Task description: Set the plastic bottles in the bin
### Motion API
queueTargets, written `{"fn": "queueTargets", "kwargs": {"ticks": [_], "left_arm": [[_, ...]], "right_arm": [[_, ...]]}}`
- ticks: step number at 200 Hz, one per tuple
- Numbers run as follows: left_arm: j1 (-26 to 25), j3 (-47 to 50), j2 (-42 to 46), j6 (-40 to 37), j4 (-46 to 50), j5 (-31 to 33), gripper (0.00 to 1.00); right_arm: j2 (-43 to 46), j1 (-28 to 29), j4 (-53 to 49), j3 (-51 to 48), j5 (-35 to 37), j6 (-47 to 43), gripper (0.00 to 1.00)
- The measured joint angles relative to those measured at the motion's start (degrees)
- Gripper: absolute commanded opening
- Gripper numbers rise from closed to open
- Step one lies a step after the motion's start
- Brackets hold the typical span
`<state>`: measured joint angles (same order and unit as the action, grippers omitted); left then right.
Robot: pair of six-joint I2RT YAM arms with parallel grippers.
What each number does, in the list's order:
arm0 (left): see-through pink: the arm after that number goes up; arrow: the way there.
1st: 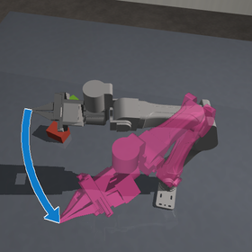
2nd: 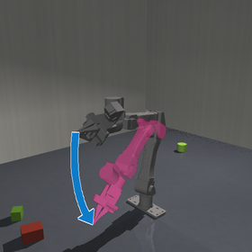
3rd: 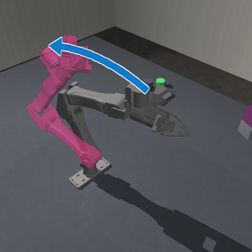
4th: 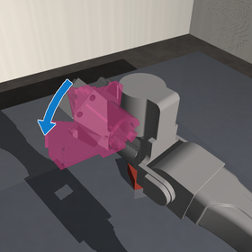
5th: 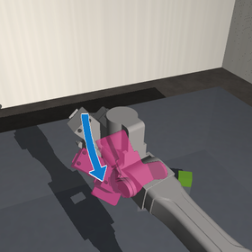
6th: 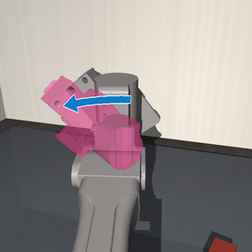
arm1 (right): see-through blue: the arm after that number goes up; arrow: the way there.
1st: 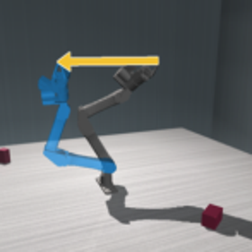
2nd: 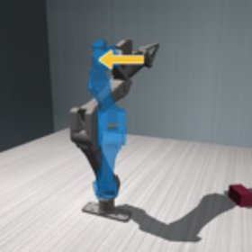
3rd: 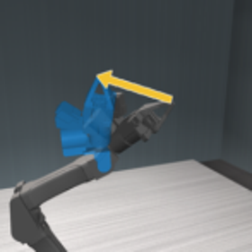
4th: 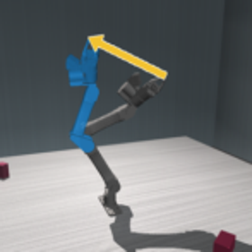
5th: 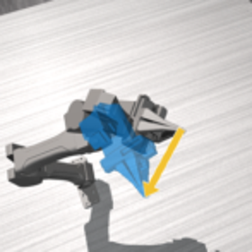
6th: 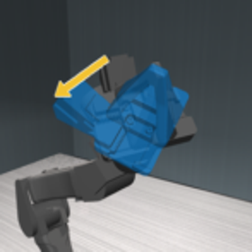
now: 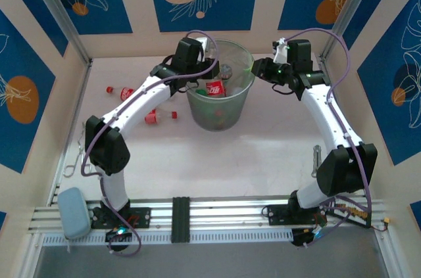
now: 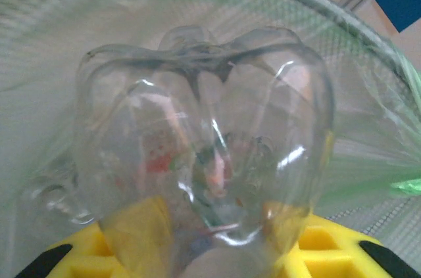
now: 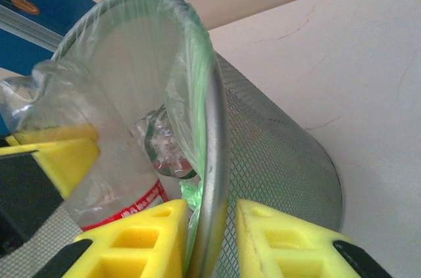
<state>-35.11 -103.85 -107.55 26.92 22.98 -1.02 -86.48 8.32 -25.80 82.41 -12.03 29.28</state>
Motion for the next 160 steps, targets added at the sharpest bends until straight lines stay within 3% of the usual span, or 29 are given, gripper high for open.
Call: {"fn": "queueTargets", "kwargs": {"ticks": [33,68,103,120,160], "left_arm": [[-0.3,1.2,-0.2,-0.4,-1.1,-0.9,0.13],[-0.3,2.1,-1.0,-0.7,-1.9,-1.9,0.47],[-0.5,3.1,-1.1,-1.4,-1.8,-3.0,0.66],[-0.7,3.1,-1.0,-1.7,-1.3,-3.8,0.71],[-0.9,3.1,0.2,-1.8,-1.1,-4.7,0.72]], "right_arm": [[-0.9,0.9,0.2,0.9,0.0,0.0,0.26],[-1.9,1.7,0.9,1.6,0.1,0.0,0.26],[-1.9,1.9,0.9,1.6,0.5,0.0,0.26],[-2.1,1.9,0.2,1.6,0.7,0.0,0.26],[-2.3,1.9,0.1,1.6,0.9,0.0,0.26]]}}
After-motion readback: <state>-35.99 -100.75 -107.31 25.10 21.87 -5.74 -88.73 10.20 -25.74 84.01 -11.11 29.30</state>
